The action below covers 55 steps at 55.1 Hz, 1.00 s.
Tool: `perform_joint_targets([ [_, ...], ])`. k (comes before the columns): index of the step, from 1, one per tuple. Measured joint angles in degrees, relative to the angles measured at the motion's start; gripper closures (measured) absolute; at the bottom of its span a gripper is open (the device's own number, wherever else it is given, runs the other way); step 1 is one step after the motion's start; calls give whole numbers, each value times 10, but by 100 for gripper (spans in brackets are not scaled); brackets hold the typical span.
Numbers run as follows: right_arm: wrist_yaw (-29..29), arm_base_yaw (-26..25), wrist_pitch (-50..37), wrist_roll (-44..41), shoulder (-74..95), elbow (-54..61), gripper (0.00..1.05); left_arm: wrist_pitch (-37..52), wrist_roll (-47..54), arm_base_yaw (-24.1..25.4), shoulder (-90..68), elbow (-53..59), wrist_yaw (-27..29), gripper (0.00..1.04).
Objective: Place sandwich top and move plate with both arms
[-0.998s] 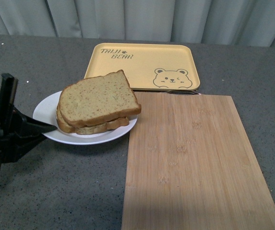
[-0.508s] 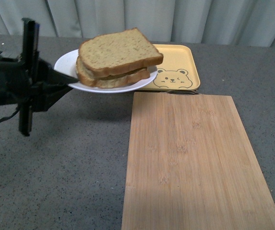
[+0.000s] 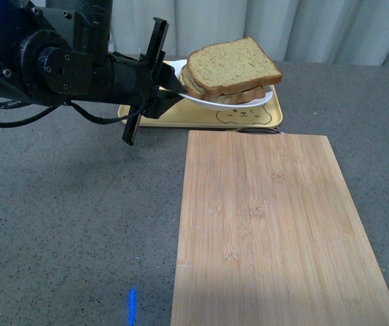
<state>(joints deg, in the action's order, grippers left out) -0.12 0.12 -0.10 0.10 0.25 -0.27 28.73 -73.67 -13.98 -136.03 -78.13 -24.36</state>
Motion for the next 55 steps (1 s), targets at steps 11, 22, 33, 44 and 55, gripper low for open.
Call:
perform_joint_targets([
  [11,0,0,0,0,0,0,9,-12,-8,-1,-38,-51,9,101],
  [22,0,0,0,0,0,0,9,-11,-25,-1,-56,-62,13,83],
  [33,0,0,0,0,0,0,9,8,-10,4,-25,-15,13,45],
  [44,0,0,0,0,0,0,9,-26,67,8,54,68,51,11],
  [55,0,0,0,0,0,0,9,263,362,5,96,212,307,25],
])
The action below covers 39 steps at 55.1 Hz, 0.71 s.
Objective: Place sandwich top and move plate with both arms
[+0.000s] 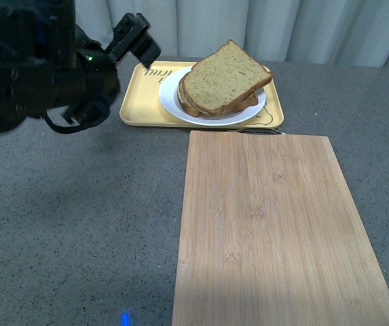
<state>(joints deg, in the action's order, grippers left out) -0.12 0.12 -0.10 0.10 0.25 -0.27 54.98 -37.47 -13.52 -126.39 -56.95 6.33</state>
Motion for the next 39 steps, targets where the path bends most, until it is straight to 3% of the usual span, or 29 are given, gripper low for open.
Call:
perform_joint_targets([
  [2,0,0,0,0,0,0,9,84,101,3,13,49,37,32],
  [7,0,0,0,0,0,0,9,189,239,18,61,133,43,46],
  [14,0,0,0,0,0,0,9,229,326,39,152,224,32,68],
  [21,0,0,0,0,0,0,9,232,359,62,238,338,9,100],
  [39,0,0,0,0,0,0,9,191,366,90,401,457,-18,101],
])
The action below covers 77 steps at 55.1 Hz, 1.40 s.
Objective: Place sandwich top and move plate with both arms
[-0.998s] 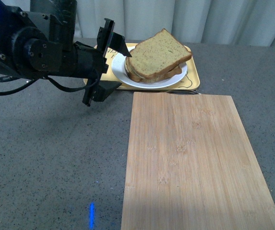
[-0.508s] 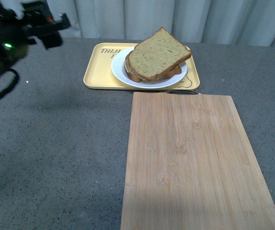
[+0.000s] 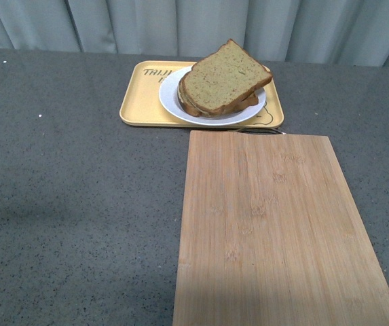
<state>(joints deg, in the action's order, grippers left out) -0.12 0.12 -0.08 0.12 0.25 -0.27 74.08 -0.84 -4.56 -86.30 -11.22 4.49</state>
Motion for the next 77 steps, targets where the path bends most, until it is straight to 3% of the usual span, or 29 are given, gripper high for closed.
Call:
perform_joint_targets([
  [14,0,0,0,0,0,0,9,-67,3,38,123,55,-43,101],
  [18,0,0,0,0,0,0,9,-142,3,44,191,58,-43,101],
  [77,0,0,0,0,0,0,9,-502,4,44,625,102,-45,101],
])
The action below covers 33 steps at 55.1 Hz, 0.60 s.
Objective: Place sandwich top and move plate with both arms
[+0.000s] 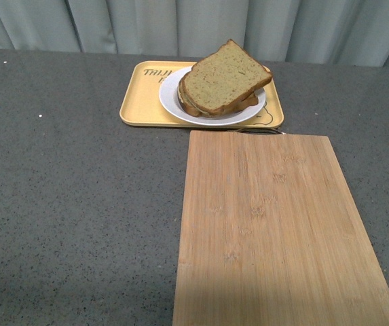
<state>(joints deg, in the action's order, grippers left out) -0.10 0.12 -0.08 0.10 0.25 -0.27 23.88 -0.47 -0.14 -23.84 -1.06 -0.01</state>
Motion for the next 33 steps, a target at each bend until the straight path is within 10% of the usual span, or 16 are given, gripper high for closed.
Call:
perform_joint_targets([
  [33,0,0,0,0,0,0,9,-116,0,0,118,0,0,101],
])
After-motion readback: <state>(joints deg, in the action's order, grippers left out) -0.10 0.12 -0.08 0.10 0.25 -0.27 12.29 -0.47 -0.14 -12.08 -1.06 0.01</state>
